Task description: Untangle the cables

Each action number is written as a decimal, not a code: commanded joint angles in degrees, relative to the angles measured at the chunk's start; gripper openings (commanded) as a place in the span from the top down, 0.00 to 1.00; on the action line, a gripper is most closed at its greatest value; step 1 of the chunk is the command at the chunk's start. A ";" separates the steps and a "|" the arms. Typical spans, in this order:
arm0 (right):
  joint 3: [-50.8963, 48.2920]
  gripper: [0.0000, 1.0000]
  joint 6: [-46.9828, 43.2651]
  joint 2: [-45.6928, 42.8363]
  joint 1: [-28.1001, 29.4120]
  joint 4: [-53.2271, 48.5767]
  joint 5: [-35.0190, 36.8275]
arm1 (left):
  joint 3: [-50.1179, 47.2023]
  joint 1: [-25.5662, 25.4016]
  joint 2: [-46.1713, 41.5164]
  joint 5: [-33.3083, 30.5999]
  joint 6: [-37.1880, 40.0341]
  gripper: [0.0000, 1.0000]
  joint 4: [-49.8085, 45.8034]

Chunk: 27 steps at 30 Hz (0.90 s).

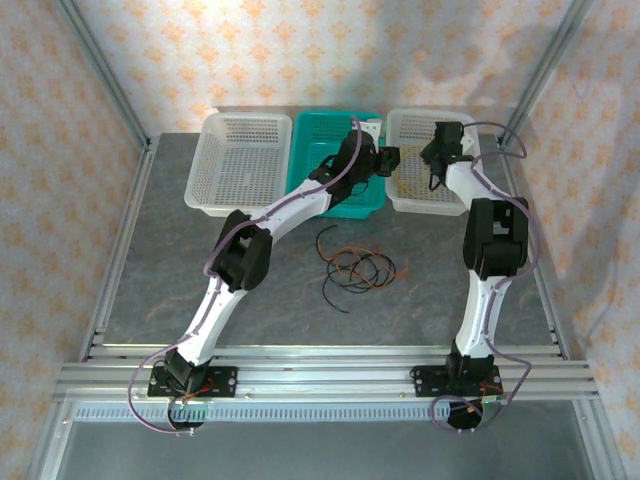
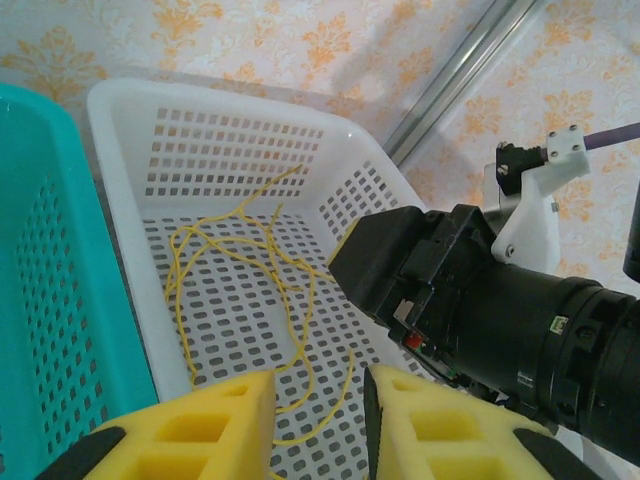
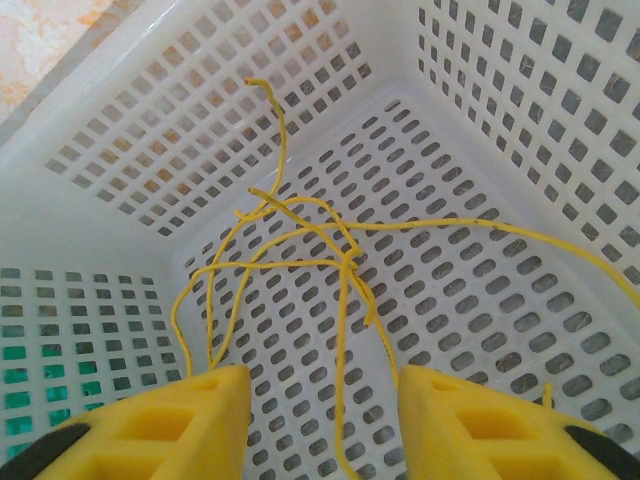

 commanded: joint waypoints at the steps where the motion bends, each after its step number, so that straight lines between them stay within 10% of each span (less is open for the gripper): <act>1: -1.11 0.59 -2.62 -5.65 0.09 0.42 0.05 | -3.67 -0.51 -5.17 -0.22 -0.04 0.69 1.41; 27: -42.54 0.59 -7.85 -44.22 18.46 5.95 5.37 | -59.66 -4.98 -43.35 -6.49 0.26 0.68 14.03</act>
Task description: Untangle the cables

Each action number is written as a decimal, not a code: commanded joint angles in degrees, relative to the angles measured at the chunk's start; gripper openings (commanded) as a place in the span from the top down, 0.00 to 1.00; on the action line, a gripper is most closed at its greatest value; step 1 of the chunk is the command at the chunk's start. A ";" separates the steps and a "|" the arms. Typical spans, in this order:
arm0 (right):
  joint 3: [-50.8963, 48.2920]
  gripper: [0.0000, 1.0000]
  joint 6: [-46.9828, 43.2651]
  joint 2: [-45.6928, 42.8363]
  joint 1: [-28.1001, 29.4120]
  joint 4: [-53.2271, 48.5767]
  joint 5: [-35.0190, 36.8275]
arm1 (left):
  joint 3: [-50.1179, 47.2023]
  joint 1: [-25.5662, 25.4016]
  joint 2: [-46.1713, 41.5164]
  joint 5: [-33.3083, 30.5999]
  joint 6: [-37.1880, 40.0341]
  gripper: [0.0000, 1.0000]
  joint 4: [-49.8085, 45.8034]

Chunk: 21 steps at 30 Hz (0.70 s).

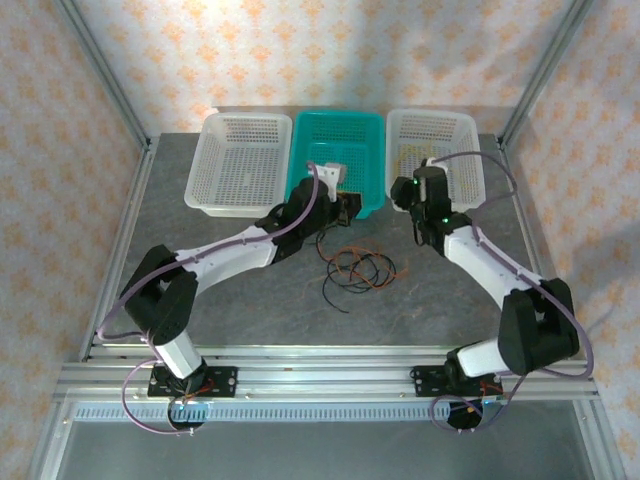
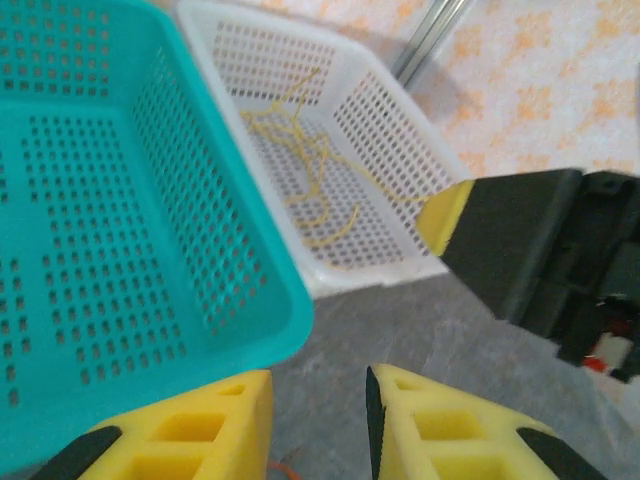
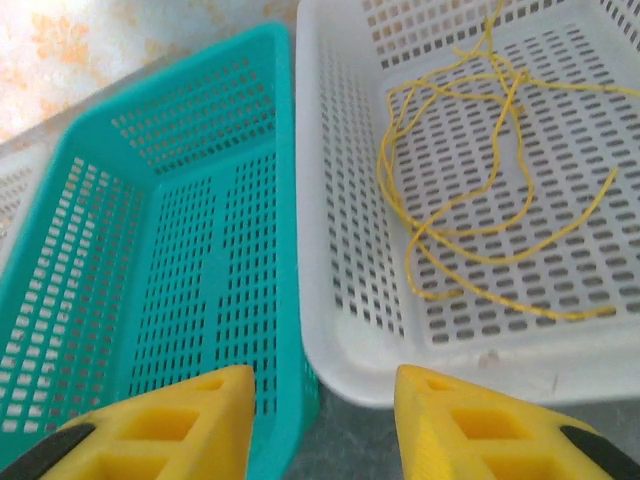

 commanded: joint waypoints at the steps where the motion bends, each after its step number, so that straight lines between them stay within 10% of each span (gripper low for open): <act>1: -2.54 0.59 1.54 -4.27 2.35 -4.58 5.40 | -4.44 -1.26 -3.10 -2.43 -0.92 0.68 2.71; 21: -10.34 0.57 8.21 -6.11 4.16 -25.36 7.61 | -17.93 -11.86 -2.97 -2.00 -6.37 0.59 13.78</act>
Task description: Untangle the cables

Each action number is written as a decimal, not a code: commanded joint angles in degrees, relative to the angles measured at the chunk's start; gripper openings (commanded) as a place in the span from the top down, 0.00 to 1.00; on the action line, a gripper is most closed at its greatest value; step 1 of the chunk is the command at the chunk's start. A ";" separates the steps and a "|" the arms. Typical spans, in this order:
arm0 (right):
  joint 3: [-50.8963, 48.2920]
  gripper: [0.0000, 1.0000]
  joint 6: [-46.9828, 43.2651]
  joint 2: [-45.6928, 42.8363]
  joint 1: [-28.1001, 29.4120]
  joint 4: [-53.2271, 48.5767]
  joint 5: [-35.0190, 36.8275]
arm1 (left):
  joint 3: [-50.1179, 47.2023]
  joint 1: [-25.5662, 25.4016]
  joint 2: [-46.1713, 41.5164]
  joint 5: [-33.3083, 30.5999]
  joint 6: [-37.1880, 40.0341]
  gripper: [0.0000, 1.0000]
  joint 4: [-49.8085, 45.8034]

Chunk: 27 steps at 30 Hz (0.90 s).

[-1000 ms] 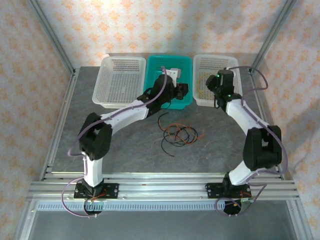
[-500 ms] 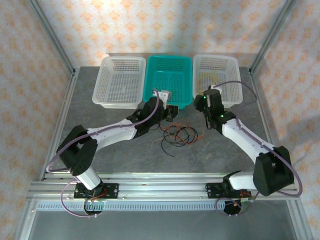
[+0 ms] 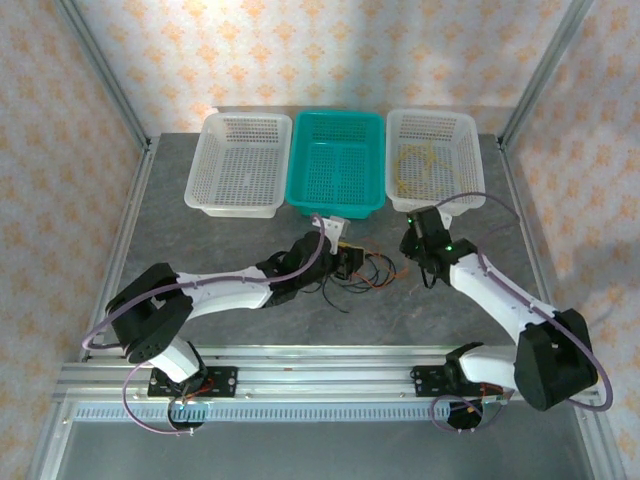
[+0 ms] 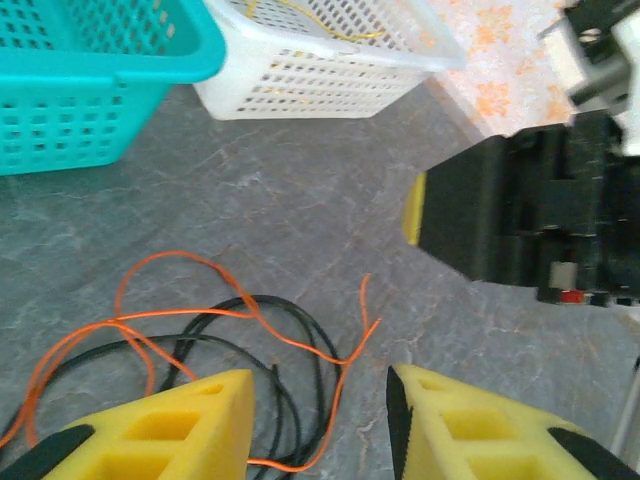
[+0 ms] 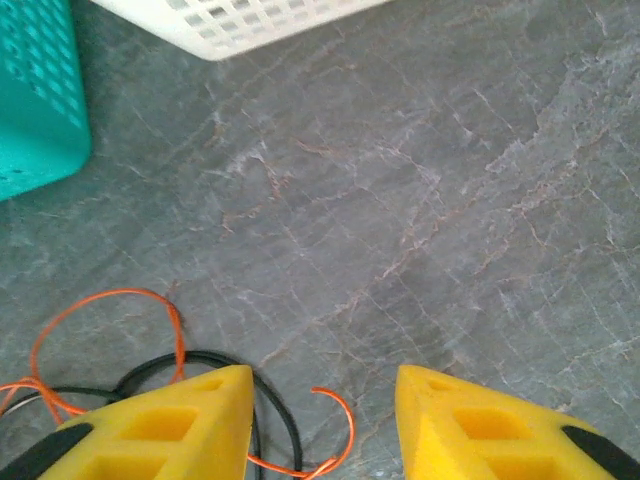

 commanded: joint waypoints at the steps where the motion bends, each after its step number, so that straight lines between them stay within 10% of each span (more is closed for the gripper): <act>1: -0.04 0.57 0.35 2.45 1.05 -1.17 3.50 | 0.22 -0.59 2.21 0.67 -1.68 0.59 4.13; 17: -1.54 0.58 -0.02 10.69 2.57 5.18 4.02 | 2.72 -0.87 4.78 1.93 -0.45 0.59 2.76; 27: -1.47 0.75 0.59 13.93 2.68 5.98 4.19 | 3.20 -0.85 4.99 1.29 0.30 0.59 1.72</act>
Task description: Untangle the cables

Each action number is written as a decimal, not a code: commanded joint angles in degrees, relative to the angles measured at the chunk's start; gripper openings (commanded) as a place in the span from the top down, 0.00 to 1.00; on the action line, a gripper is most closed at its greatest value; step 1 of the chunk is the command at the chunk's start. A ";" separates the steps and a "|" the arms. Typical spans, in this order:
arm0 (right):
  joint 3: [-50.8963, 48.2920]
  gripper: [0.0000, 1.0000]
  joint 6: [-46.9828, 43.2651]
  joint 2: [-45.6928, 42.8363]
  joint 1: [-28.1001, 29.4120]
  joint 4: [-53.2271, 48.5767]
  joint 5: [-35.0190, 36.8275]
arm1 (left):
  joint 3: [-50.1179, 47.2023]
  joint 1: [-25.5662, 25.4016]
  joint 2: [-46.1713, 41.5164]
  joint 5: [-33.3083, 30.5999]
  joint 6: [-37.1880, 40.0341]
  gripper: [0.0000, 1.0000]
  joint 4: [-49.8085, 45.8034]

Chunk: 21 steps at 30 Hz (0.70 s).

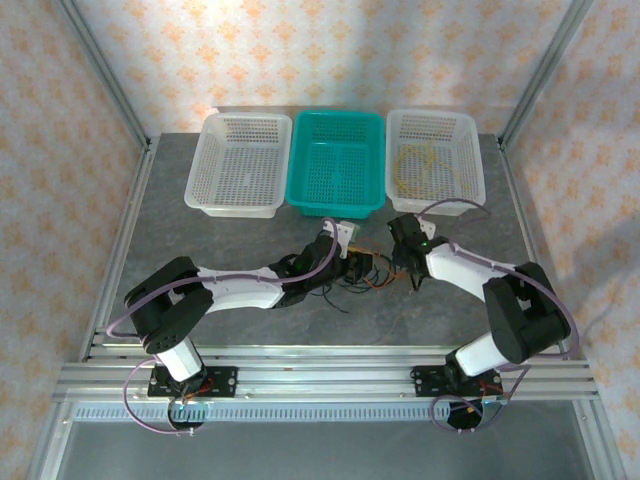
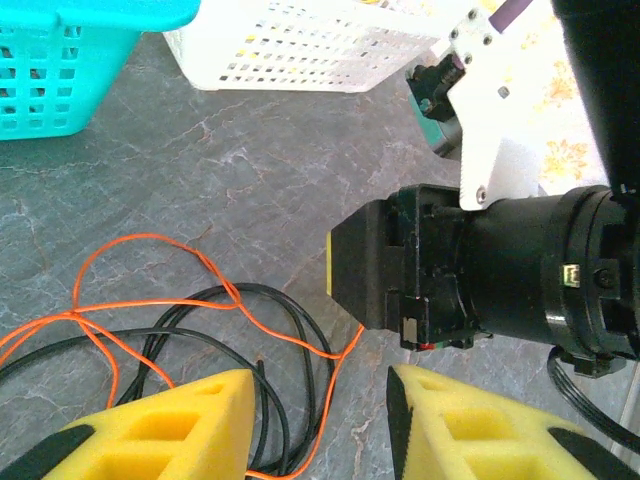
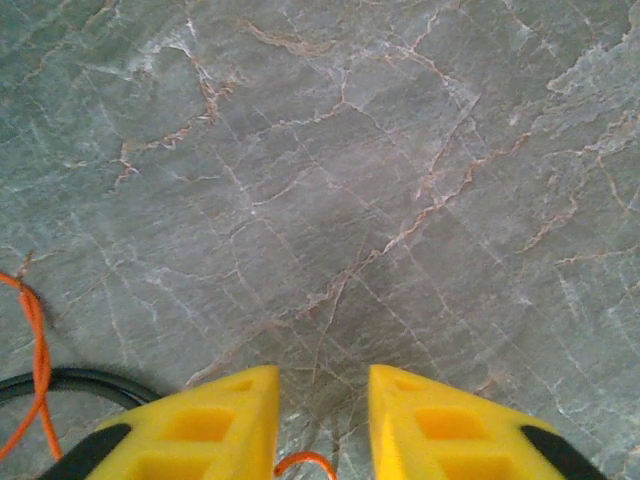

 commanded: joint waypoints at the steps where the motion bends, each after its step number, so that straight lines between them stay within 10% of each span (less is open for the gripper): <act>1: -0.59 0.78 0.86 -0.01 0.53 0.55 1.98 | 1.35 -0.48 0.19 -0.16 1.10 0.59 0.08; 8: -0.82 1.00 0.73 -5.64 1.15 -0.45 3.12 | 2.50 -0.38 2.19 -0.92 1.48 0.59 -0.28; 21: 2.69 1.00 -2.92 -23.05 1.11 -2.10 -1.81 | 8.39 -0.29 10.62 -5.22 -1.67 0.46 2.00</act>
